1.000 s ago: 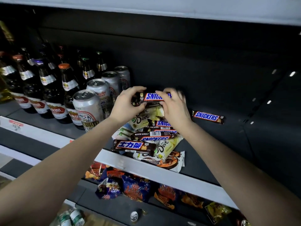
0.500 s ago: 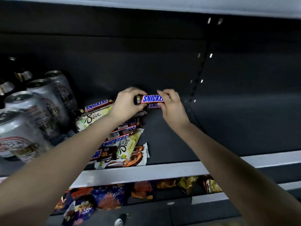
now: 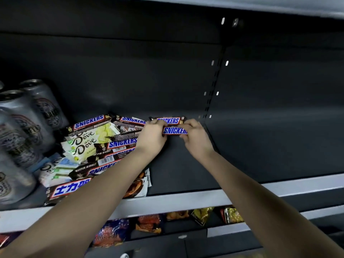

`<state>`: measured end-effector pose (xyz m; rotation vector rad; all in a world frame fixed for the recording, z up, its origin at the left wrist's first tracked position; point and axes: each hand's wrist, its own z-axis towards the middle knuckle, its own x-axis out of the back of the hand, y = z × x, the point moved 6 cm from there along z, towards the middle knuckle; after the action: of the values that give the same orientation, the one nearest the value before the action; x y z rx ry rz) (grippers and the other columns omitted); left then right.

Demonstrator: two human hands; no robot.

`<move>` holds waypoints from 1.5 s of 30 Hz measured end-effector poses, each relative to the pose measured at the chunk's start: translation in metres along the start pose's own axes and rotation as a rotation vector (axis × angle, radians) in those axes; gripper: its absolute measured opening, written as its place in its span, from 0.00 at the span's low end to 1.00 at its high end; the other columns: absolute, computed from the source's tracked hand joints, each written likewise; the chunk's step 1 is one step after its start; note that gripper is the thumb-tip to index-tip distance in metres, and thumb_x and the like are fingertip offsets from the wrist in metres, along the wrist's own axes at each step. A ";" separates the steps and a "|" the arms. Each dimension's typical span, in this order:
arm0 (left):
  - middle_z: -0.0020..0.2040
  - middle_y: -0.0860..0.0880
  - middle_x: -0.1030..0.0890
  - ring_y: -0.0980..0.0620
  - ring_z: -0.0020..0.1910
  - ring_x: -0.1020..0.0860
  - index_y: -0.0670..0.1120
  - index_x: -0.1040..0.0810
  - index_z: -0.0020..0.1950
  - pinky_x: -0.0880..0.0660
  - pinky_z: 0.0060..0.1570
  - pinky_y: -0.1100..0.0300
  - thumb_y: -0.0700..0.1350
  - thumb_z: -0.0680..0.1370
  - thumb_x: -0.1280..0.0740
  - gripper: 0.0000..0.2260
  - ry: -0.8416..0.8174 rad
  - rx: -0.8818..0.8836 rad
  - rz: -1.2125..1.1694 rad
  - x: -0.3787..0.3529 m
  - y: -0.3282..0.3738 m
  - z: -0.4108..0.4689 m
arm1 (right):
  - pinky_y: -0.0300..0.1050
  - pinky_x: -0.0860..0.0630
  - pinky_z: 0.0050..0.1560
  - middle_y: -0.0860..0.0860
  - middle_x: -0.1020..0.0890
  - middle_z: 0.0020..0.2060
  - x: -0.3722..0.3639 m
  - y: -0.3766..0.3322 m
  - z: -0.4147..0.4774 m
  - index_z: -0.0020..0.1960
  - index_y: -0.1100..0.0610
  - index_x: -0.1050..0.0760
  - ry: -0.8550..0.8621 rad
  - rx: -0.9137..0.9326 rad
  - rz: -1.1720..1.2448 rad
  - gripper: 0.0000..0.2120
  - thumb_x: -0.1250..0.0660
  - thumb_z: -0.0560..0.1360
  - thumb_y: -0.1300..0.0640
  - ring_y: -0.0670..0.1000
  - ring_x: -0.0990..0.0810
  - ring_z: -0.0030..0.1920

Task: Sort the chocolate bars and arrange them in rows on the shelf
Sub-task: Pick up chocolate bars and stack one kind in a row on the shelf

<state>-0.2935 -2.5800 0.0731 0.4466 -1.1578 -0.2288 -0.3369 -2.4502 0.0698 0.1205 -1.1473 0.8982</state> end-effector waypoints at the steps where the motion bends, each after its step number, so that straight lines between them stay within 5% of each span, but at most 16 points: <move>1: 0.55 0.42 0.23 0.42 0.57 0.27 0.44 0.24 0.59 0.27 0.55 0.51 0.37 0.73 0.34 0.14 -0.009 0.029 0.005 -0.003 -0.004 0.000 | 0.49 0.31 0.62 0.55 0.25 0.57 -0.005 0.001 0.001 0.61 0.58 0.24 -0.019 0.002 0.019 0.18 0.34 0.73 0.67 0.56 0.27 0.56; 12: 0.58 0.42 0.24 0.42 0.61 0.29 0.43 0.26 0.61 0.28 0.56 0.51 0.43 0.75 0.33 0.14 -0.026 0.207 0.117 -0.012 -0.025 0.012 | 0.41 0.33 0.62 0.54 0.25 0.57 -0.038 0.018 0.024 0.62 0.58 0.24 -0.091 0.041 0.087 0.19 0.34 0.73 0.67 0.55 0.30 0.58; 26: 0.62 0.46 0.24 0.45 0.63 0.32 0.46 0.26 0.64 0.33 0.60 0.56 0.45 0.77 0.35 0.15 0.043 0.195 0.252 -0.011 -0.033 0.025 | 0.49 0.27 0.57 0.55 0.20 0.51 -0.046 0.030 0.043 0.54 0.61 0.21 0.006 0.128 0.085 0.13 0.30 0.70 0.66 0.58 0.25 0.52; 45: 0.60 0.45 0.23 0.44 0.61 0.31 0.46 0.28 0.64 0.34 0.59 0.55 0.43 0.77 0.35 0.15 0.048 0.239 0.320 -0.016 -0.036 0.031 | 0.50 0.32 0.56 0.50 0.23 0.58 -0.056 0.033 0.042 0.60 0.56 0.24 0.028 0.054 0.014 0.15 0.33 0.73 0.59 0.55 0.30 0.60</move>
<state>-0.3265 -2.6127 0.0537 0.4661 -1.1963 0.1993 -0.3966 -2.4810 0.0308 0.1433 -1.1002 0.9411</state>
